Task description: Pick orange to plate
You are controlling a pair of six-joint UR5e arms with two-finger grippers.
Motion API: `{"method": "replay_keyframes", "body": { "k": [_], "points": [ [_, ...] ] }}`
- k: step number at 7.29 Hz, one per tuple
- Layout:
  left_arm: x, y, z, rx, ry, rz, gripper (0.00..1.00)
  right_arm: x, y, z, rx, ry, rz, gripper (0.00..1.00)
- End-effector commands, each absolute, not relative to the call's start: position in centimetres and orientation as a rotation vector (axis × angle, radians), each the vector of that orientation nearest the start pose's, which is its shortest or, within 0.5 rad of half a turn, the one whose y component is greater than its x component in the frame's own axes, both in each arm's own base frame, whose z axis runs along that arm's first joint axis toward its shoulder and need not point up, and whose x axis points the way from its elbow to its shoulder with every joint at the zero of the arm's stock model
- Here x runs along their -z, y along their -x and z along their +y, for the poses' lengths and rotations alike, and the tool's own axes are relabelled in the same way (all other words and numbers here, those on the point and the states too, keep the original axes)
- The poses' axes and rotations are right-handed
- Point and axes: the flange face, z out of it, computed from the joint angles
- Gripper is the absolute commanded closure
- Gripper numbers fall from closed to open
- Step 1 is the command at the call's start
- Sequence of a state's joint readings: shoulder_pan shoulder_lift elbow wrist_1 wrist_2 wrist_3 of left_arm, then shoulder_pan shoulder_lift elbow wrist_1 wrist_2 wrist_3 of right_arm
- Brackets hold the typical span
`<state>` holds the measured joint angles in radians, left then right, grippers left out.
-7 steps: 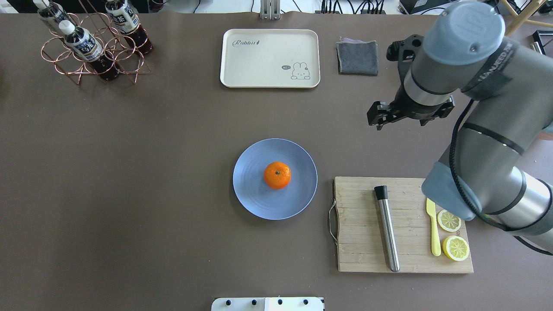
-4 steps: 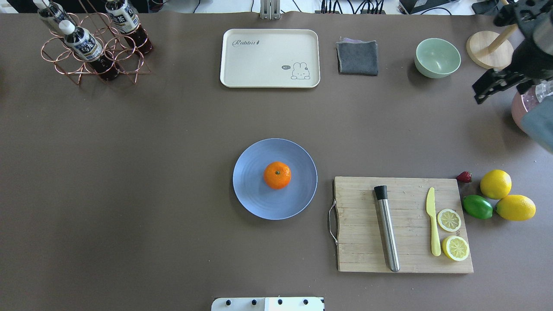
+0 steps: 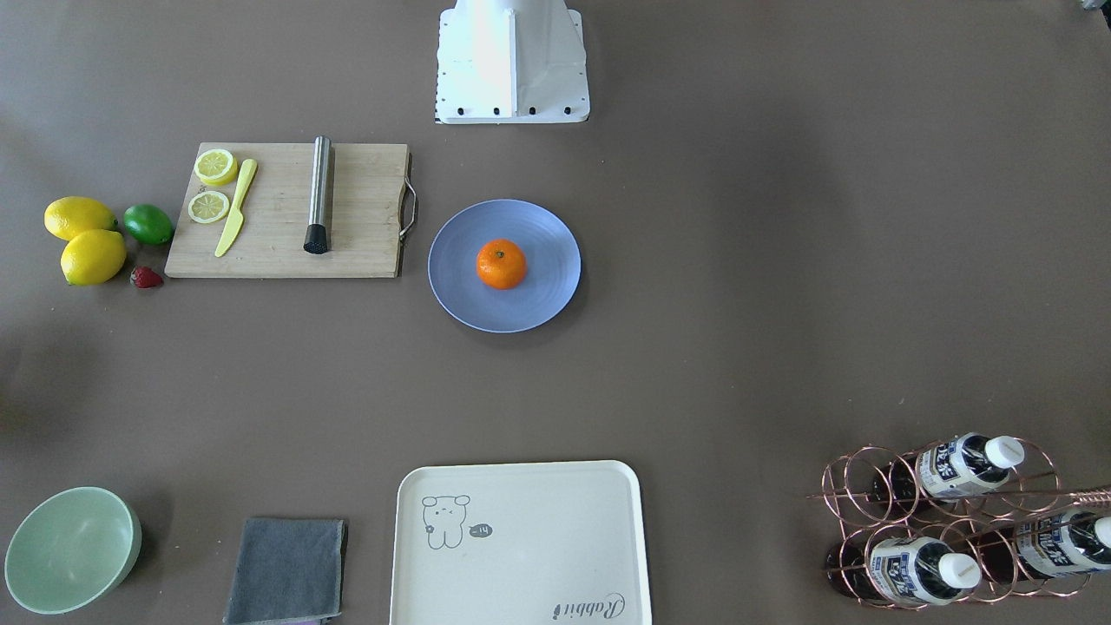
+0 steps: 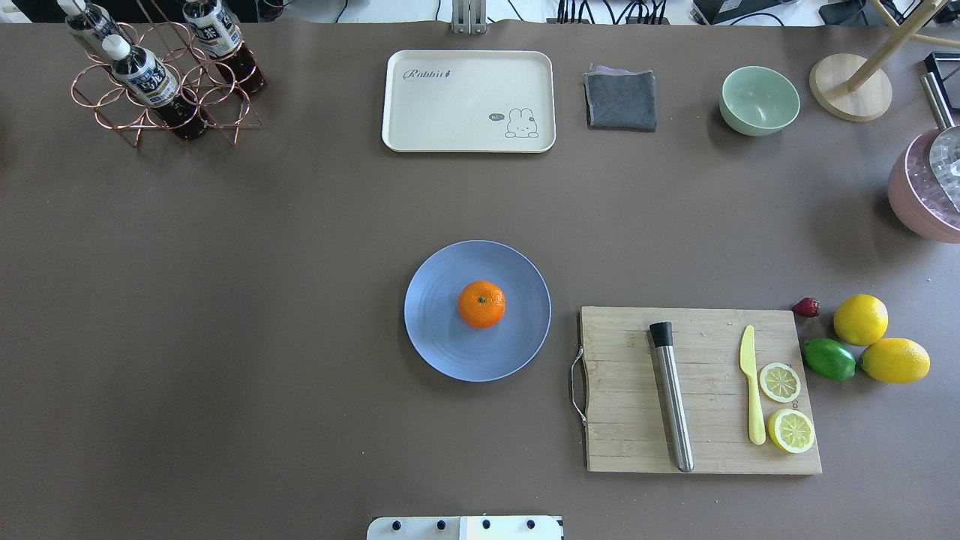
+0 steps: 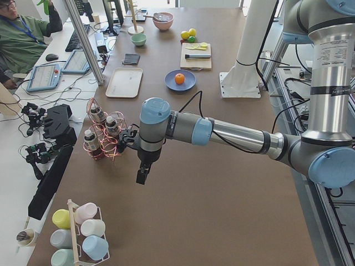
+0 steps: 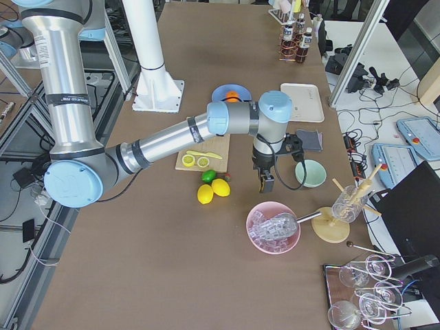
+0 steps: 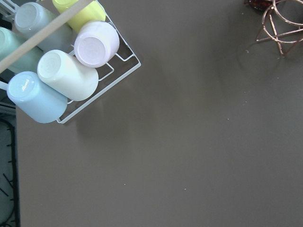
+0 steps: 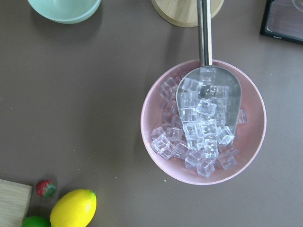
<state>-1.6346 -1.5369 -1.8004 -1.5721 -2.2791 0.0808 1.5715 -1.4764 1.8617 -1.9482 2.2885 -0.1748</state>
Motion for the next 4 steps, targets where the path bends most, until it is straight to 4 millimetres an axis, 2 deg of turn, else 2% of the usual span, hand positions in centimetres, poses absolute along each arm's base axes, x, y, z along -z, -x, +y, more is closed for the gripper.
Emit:
{"method": "replay_keyframes", "body": {
  "k": [1, 2, 4],
  "points": [
    [-58.5, 9.8, -47.8, -0.084, -0.227, 0.701, 0.02, -56.1, -8.4, -46.9, 0.167, -0.047, -0.717, 0.0],
    [-60.5, 9.8, -47.4, -0.08, -0.211, 0.703, 0.02, -57.4, -8.6, -45.7, 0.161, -0.054, -0.718, 0.0],
    [-64.0, 9.8, -45.6, -0.062, -0.173, 0.706, 0.02, -59.2, -8.6, -44.6, 0.138, -0.021, -0.735, 0.0]
  ]
}}
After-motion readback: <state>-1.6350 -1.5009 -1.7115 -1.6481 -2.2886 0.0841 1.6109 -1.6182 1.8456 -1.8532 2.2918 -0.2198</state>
